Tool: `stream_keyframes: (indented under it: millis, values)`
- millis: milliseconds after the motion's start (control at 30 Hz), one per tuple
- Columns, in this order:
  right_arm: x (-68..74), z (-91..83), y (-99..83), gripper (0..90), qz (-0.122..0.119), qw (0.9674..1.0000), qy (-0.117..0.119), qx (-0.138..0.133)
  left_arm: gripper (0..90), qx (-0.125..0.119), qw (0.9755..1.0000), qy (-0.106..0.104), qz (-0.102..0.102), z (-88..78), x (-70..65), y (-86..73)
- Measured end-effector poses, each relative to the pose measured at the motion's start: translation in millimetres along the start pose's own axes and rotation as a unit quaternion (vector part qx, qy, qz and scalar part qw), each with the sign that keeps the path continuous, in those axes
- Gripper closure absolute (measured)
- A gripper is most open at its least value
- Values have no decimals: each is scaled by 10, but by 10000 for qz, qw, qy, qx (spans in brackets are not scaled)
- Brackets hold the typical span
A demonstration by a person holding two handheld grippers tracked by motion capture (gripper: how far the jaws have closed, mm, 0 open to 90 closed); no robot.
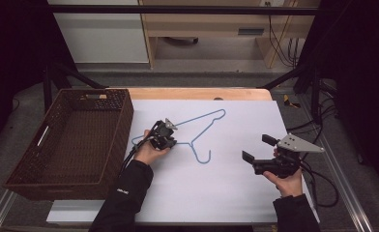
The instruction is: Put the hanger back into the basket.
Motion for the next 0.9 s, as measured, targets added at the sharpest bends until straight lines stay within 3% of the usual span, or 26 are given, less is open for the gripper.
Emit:
stream_keyframes:
  millis: [267,333,367,400,433,467,533,633,700,800,900]
  values:
    - [1,-2,1,37,5,10000,9,-13,824,19,9998,-44,174,-24,-36,-4]
    - [1,-2,1,37,4,10000,9,-14,831,56,9995,-8,301,-38,-45,-5]
    - [0,-2,1,37,3,10000,10,-15,860,-36,9995,13,300,-66,-50,7]
    - [0,-3,2,37,2,10000,12,-12,900,14,9995,-128,275,-64,-63,9]
    - [0,-3,2,37,2,10000,10,-11,900,163,9985,-111,502,-41,-89,-8]
    - [0,-3,2,37,2,10000,10,-19,900,51,9982,1,602,-33,-122,-12]
    - [1,-3,2,37,2,10000,13,-13,900,75,9978,-3,663,-43,-132,-5]
    - [-1,-4,2,37,-4,10000,10,-13,888,-92,9986,55,512,-61,-92,18]
    - [-5,-9,3,37,-21,10000,12,-17,815,-233,9988,138,405,-72,-64,38]
    - [-5,-9,3,37,-22,10000,12,-18,705,-167,9991,151,346,-45,-18,20]
    - [-3,-9,4,37,-17,10000,17,-23,675,-65,9998,-93,184,-9,25,-12]
Point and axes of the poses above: each handheld gripper's, and its own axes: z roughly forward along the jaws, y roughly out of its top, x roughly to its left, the point moved 3 cm from there along z, roughly forward along the jaws, and after that the axes turned 7 degrees about y, right-handed, at the moved point
